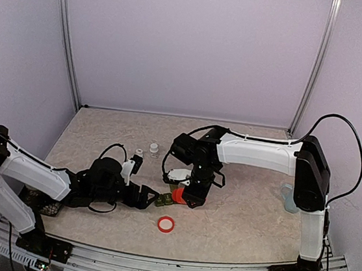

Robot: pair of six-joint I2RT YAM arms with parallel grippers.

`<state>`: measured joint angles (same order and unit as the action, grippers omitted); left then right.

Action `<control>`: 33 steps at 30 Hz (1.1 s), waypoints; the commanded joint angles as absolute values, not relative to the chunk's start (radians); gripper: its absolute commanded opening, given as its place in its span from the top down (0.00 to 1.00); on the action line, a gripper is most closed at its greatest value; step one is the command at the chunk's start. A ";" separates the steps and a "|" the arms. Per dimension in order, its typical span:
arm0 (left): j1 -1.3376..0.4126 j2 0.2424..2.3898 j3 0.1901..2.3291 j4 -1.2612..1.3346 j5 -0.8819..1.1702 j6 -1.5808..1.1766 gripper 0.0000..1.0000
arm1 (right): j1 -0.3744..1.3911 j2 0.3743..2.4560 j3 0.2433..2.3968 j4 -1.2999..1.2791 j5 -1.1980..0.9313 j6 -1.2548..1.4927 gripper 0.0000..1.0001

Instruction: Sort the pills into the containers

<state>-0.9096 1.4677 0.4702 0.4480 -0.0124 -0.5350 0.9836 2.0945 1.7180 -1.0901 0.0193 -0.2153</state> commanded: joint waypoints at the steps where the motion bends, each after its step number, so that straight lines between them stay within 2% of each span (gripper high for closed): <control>1: -0.905 1.486 0.483 0.466 -0.004 -0.537 0.04 | 0.996 2.114 1.732 -1.108 0.047 -0.207 0.69; 23: -0.905 1.505 0.467 0.495 0.001 -0.548 0.04 | 1.002 2.067 1.771 -1.077 0.038 -0.223 0.70; 33: -0.905 1.507 0.467 0.500 0.006 -0.552 0.04 | 1.001 2.093 1.720 -1.090 0.033 -0.218 0.69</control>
<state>-0.9096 1.4998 0.4698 0.4664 -0.0036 -0.5495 0.9886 2.0945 1.7351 -1.0801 0.0368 -0.2195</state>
